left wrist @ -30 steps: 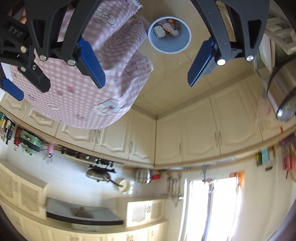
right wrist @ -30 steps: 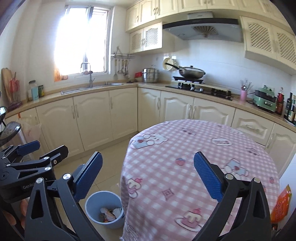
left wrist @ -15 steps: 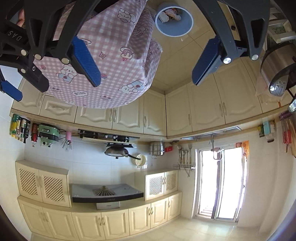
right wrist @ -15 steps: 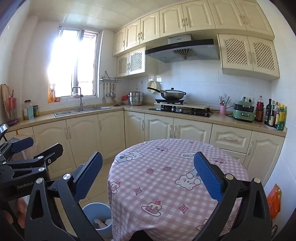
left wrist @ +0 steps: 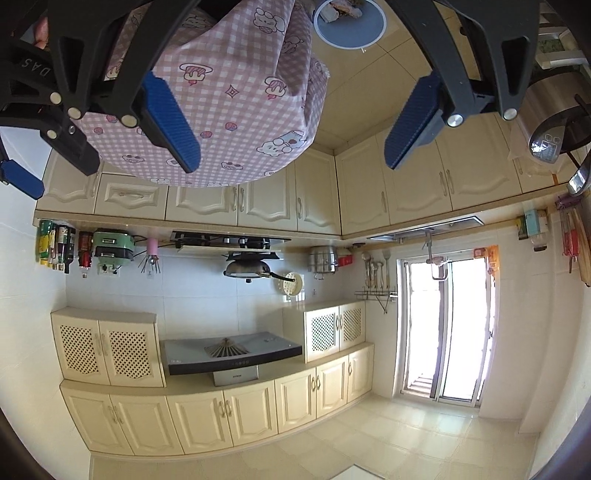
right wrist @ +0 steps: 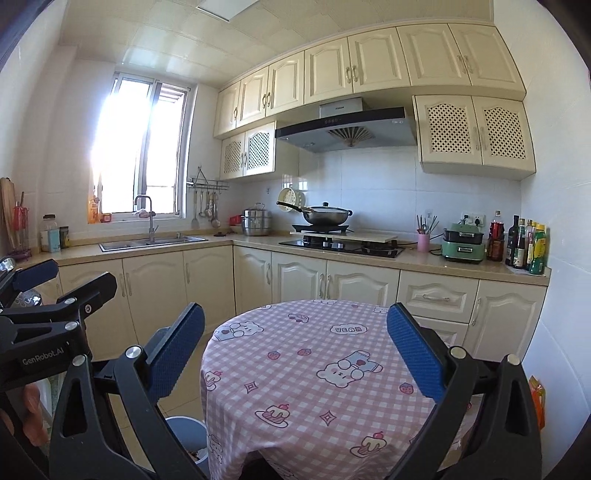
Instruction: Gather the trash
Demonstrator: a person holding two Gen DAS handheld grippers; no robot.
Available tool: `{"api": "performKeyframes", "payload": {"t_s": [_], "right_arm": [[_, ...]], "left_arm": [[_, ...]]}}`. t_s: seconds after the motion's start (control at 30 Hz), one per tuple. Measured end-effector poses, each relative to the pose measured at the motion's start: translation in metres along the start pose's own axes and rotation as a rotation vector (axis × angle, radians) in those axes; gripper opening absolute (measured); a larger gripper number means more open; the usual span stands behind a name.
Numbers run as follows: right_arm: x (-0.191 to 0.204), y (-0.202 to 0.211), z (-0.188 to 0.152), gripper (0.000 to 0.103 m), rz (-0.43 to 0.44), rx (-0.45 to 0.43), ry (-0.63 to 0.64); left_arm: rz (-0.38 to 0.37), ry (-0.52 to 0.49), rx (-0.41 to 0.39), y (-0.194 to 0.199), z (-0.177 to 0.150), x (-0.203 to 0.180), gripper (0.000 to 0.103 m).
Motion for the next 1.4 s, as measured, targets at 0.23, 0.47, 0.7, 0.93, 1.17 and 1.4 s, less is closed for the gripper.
{"api": "performKeyframes", "payload": {"t_s": [0.23,0.47,0.7,0.93,1.17,1.4], "right_arm": [[0.0000,0.0064,0.0008,0.095,0.000,-0.018,-0.001],[0.0015,0.0087,0.0009,0.095,0.002,-0.025,0.004],[0.0049,0.0079,0.0002,0.095,0.006,-0.019,0.007],[0.0048,0.0072,0.0007,0.096,0.009,-0.016,0.006],[0.0059,0.0059,0.0020,0.095,0.012,-0.013,0.008],[0.0060,0.0053,0.0014,0.096,0.013,-0.009,0.009]], "left_arm": [[-0.007,0.003,-0.015,0.0054,0.0010,-0.0012,0.098],[-0.008,0.005,-0.017,0.0067,0.0001,-0.0020,0.098],[-0.005,0.006,-0.004,0.0032,-0.0014,-0.0013,0.098],[-0.006,0.010,0.005,0.0004,-0.0028,0.0009,0.098],[-0.007,0.007,0.008,0.0001,-0.0046,0.0022,0.098],[-0.006,0.007,0.012,-0.0006,-0.0057,0.0020,0.098]]}}
Point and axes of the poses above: each gripper's, at about its wrist camera, not at the fingertips, and y roughly against the way its jaws point, x to its left, z to its top, the point moved 1 cm from there along -y, roughly the way its jaws point, and after that the axes turned 3 degrees about y, right-handed, at the moved point
